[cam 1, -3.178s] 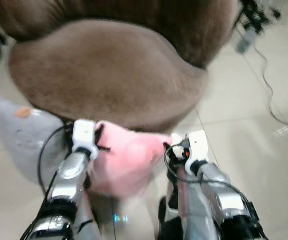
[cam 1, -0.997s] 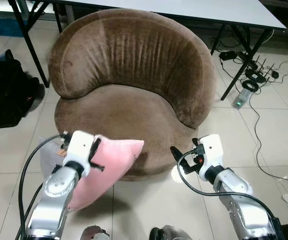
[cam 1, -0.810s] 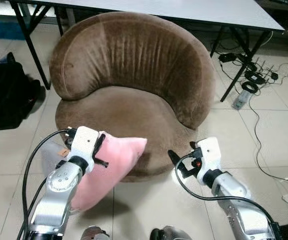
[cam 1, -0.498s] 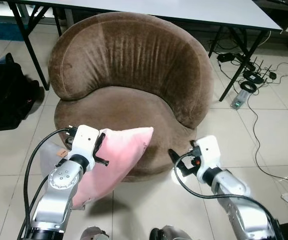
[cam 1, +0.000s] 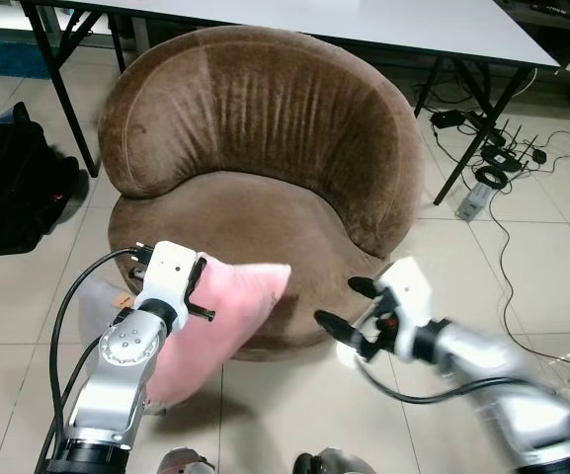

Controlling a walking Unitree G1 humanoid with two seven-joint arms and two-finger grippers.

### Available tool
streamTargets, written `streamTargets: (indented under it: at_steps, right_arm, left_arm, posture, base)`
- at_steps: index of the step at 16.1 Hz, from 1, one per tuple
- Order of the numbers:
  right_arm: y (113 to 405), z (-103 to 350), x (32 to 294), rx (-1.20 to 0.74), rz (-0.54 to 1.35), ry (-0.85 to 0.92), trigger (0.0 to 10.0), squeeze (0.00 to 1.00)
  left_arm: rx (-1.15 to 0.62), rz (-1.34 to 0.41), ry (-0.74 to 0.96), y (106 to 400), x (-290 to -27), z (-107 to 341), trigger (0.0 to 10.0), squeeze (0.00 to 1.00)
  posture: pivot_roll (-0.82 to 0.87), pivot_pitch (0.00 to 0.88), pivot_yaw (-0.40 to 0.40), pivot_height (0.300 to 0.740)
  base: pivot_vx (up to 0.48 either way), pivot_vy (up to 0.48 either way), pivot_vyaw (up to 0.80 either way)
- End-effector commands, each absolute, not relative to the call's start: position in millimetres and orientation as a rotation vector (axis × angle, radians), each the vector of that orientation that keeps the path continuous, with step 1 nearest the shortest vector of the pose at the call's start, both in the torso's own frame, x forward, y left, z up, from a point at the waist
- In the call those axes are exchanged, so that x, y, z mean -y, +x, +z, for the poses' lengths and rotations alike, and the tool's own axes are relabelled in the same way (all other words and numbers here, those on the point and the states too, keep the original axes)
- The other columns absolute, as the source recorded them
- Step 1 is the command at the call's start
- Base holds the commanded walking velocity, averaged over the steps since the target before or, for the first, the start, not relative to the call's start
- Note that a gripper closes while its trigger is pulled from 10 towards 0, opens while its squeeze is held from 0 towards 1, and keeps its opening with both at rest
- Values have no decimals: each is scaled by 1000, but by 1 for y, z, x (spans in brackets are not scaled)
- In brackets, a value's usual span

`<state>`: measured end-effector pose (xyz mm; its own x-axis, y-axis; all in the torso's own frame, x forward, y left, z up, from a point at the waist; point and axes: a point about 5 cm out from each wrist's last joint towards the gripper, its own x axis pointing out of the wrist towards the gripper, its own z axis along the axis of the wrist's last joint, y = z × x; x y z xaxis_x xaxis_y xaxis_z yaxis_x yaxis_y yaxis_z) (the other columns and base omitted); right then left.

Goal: Move the pillow to the sofa from floor

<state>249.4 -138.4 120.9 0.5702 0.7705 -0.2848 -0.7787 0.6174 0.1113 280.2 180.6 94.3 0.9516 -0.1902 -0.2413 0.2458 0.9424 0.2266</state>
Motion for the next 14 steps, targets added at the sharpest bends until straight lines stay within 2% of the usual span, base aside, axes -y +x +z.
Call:
streamTargets:
  at_steps: [1, 7, 14]
  right_arm:
    - [249, 133, 144, -302, 945, -1, 10000, 0]
    - [233, 129, 139, -392, 1056, 34, 10000, 0]
    - [231, 124, 144, -455, 1063, 71, 10000, 0]
  left_arm:
    - [-178, -247, 265, 285, -173, 101, 0, 0]
    - [-181, -234, 272, 286, -172, 96, 0, 0]
    - [-101, -264, 315, 289, -164, 106, 0, 0]
  posture:
    - [15, 86, -120, 740]
    - [9, 102, -125, 740]
    - [7, 109, -123, 740]
  base:
    - [0, 0, 0]
    - [0, 0, 0]
    - [0, 0, 0]
